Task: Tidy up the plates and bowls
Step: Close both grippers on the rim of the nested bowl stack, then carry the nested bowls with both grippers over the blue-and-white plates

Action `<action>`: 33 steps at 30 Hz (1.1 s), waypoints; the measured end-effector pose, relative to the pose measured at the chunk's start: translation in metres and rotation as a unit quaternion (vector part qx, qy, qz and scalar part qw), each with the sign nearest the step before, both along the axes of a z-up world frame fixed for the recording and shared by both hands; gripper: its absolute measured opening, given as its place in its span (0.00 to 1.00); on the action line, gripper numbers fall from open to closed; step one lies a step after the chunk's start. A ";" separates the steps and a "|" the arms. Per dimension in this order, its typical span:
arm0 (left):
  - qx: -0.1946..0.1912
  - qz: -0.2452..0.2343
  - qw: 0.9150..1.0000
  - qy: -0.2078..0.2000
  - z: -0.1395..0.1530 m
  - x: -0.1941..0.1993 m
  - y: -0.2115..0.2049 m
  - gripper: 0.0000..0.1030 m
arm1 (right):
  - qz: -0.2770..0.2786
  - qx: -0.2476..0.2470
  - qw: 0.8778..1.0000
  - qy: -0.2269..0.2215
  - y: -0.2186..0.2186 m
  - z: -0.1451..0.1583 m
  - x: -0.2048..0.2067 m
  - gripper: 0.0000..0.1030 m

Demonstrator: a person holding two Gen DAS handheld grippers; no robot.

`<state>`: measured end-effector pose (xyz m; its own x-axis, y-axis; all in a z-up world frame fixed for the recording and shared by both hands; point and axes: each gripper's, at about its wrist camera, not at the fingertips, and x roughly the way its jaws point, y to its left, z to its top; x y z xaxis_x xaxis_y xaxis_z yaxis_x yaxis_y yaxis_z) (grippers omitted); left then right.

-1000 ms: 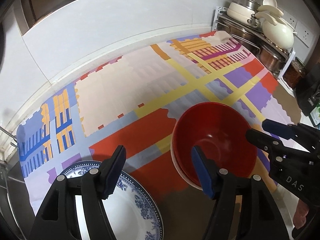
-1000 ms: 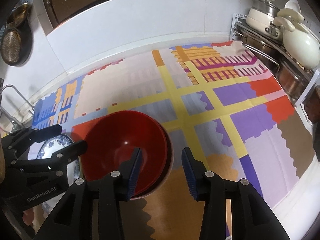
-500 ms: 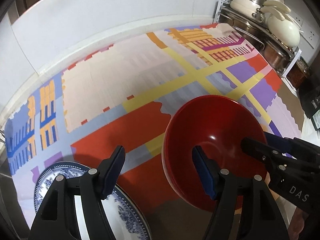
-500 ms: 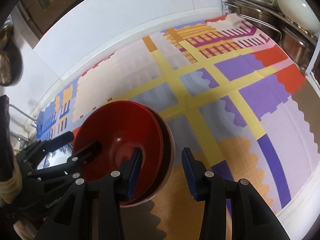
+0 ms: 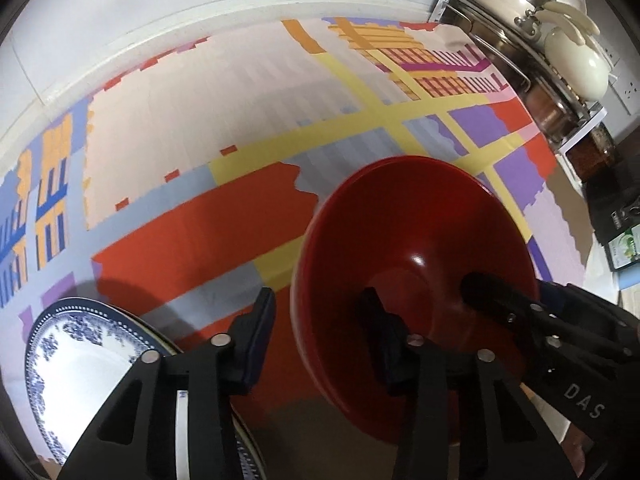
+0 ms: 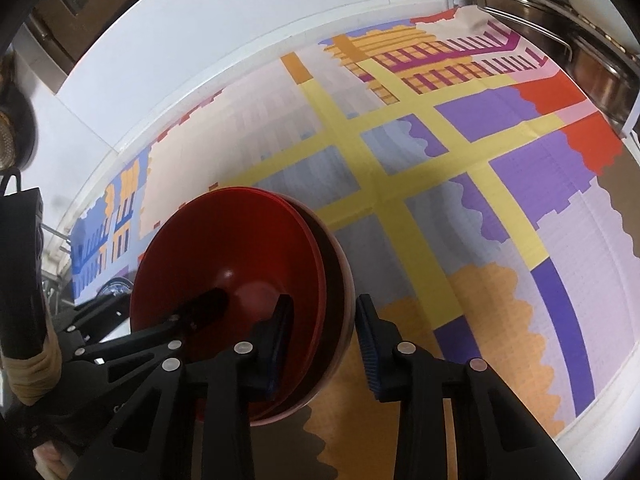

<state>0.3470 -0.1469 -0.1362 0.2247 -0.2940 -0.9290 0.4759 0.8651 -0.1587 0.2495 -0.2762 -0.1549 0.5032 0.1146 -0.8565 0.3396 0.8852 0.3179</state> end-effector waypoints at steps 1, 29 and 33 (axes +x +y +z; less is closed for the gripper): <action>-0.004 -0.001 1.000 0.004 0.000 0.000 -0.001 0.32 | 0.000 0.001 1.000 0.001 0.000 0.000 0.000 0.30; -0.023 0.040 0.999 0.024 0.027 -0.012 0.024 0.29 | -0.008 -0.008 1.000 0.012 0.009 0.020 -0.003 0.21; -0.031 0.052 0.998 0.011 0.041 -0.018 0.039 0.29 | 0.001 -0.016 1.000 -0.003 0.019 0.035 -0.004 0.21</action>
<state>0.3288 -0.1084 -0.0953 0.2365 -0.3269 -0.9150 0.3794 0.8980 -0.2228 0.2456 -0.2570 -0.1194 0.5074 0.0871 -0.8573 0.3368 0.8957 0.2904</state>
